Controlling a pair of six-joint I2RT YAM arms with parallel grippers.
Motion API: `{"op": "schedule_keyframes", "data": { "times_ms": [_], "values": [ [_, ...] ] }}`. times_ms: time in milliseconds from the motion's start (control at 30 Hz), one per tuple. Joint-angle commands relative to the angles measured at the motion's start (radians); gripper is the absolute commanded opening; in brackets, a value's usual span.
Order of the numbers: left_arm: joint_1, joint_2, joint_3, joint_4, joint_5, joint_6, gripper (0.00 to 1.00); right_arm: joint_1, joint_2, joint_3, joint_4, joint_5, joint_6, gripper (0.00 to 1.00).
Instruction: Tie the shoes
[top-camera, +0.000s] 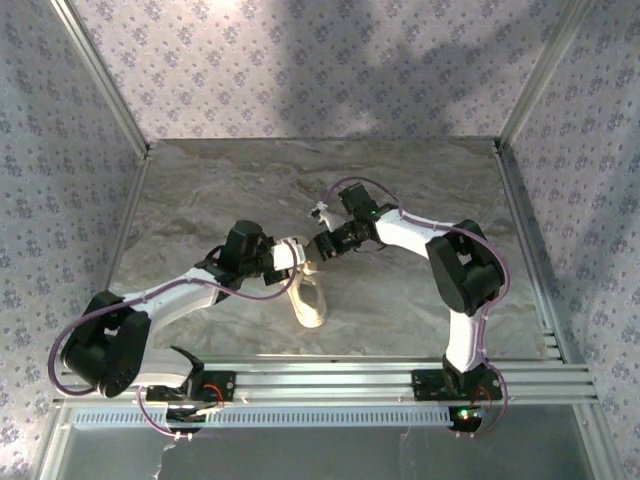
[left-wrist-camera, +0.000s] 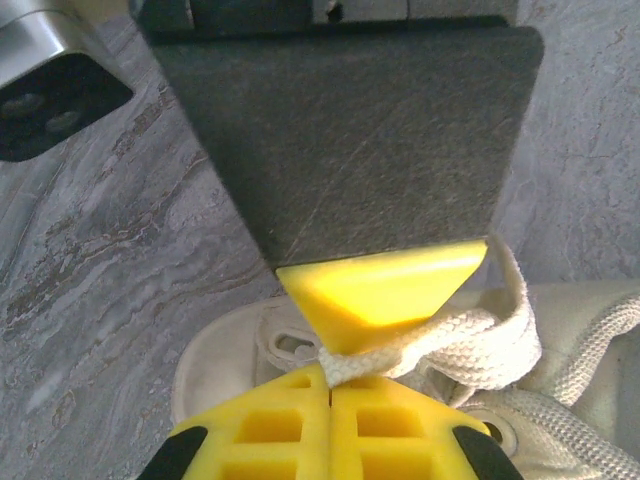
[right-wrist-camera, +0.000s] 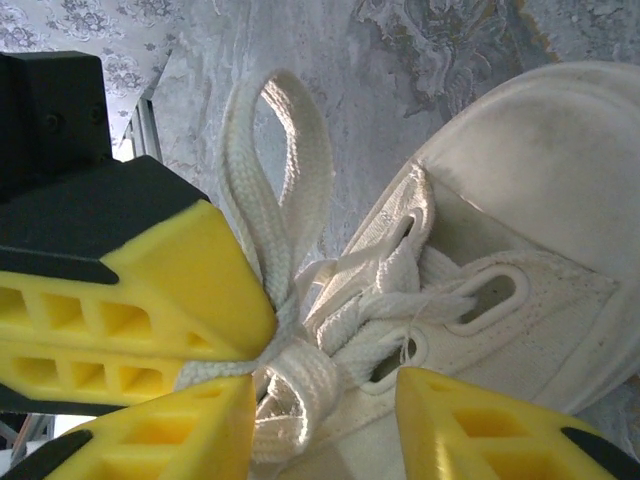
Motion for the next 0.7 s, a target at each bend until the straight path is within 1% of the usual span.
{"op": "schedule_keyframes", "data": {
  "times_ms": [0,100,167,267,367,400,433,467,500,533,600,667],
  "values": [
    [-0.007,-0.022,0.001,-0.011,0.014,0.016,0.00,0.015,0.020,0.045,-0.071,-0.038,-0.042,0.37],
    [-0.007,-0.020,0.008,-0.018,0.014,0.019,0.00,0.019,0.035,0.068,-0.113,-0.039,-0.060,0.30],
    [-0.007,-0.019,0.013,-0.026,0.014,0.023,0.00,0.022,0.047,0.082,-0.147,-0.044,-0.077,0.30],
    [-0.007,-0.021,0.013,-0.031,0.009,0.028,0.00,0.027,0.059,0.087,-0.163,-0.041,-0.086,0.34],
    [-0.007,-0.020,0.012,-0.030,0.010,0.027,0.00,0.027,0.072,0.098,-0.193,-0.030,-0.100,0.33],
    [-0.007,-0.019,0.012,-0.029,0.009,0.027,0.00,0.029,0.074,0.104,-0.207,-0.026,-0.109,0.28],
    [-0.008,-0.018,0.013,-0.028,0.010,0.026,0.00,0.029,0.074,0.110,-0.216,-0.016,-0.115,0.20],
    [-0.007,-0.019,0.013,-0.028,0.010,0.025,0.00,0.030,0.069,0.114,-0.222,0.005,-0.118,0.08],
    [-0.007,-0.021,0.013,-0.030,0.010,0.024,0.00,0.030,0.062,0.114,-0.220,0.024,-0.119,0.00],
    [-0.007,-0.023,0.013,-0.032,0.010,0.025,0.00,0.030,0.054,0.114,-0.217,0.035,-0.122,0.00],
    [-0.007,-0.027,0.013,-0.041,0.008,0.026,0.06,0.033,0.030,0.114,-0.204,0.068,-0.128,0.00],
    [-0.007,-0.039,0.012,-0.055,0.008,0.025,0.08,0.040,0.008,0.113,-0.198,0.098,-0.140,0.00]
  ]
}}
